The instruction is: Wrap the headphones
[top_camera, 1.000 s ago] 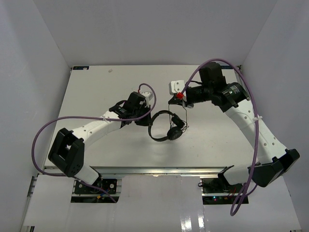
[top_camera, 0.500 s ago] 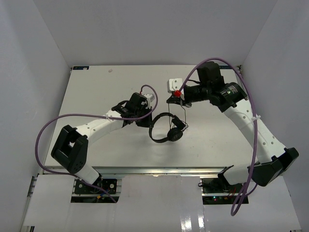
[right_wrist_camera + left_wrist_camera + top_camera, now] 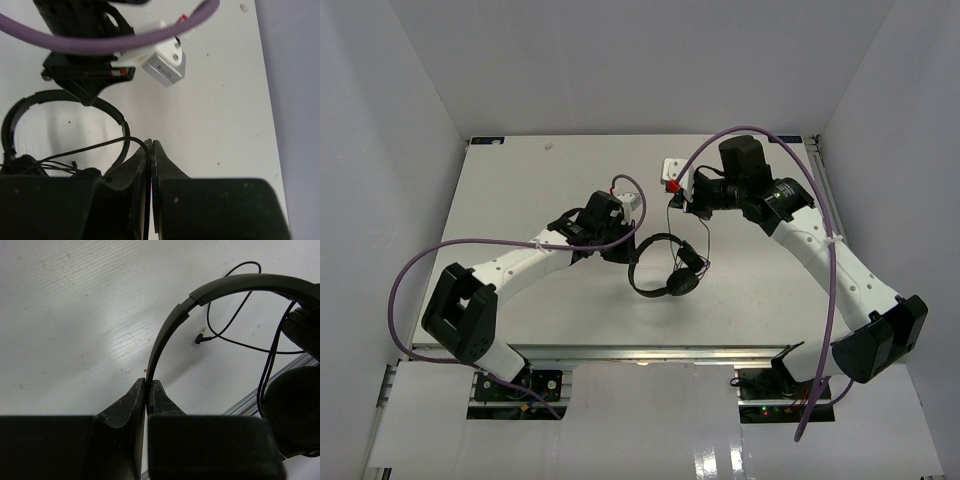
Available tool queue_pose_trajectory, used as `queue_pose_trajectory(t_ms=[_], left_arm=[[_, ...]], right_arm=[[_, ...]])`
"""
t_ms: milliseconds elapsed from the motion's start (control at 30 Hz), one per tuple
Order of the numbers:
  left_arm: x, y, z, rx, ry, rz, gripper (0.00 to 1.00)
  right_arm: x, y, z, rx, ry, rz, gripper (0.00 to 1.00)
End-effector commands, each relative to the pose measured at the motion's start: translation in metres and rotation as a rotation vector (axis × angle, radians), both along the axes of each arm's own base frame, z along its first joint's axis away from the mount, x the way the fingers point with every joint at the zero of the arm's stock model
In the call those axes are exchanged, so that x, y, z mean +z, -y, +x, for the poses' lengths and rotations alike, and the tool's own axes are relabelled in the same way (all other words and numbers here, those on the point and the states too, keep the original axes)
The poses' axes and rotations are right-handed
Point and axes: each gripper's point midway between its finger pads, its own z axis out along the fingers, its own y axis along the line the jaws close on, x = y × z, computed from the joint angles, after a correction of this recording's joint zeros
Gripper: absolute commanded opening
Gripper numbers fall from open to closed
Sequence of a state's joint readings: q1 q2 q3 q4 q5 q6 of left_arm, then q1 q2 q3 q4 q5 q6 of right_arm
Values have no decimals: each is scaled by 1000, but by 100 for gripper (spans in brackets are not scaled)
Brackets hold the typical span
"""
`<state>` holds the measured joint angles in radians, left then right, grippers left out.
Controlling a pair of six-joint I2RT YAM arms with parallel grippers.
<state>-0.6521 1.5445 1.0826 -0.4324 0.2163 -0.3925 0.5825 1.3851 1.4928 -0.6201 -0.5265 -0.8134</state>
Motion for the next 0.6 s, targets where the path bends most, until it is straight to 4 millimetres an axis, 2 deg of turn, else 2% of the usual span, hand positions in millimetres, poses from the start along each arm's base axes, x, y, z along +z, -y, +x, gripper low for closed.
queue_pose_trajectory(t_ms=[0, 233, 567], left_arm=[[37, 0, -6, -37, 108, -68, 0], [42, -8, -18, -69, 137, -75, 0], [69, -4, -35, -170, 191, -153, 0]], right_arm=[[3, 16, 22, -115, 48, 20, 8], [-3, 32, 31, -181, 46, 11, 8], [-5, 48, 54, -313, 7, 51, 8]])
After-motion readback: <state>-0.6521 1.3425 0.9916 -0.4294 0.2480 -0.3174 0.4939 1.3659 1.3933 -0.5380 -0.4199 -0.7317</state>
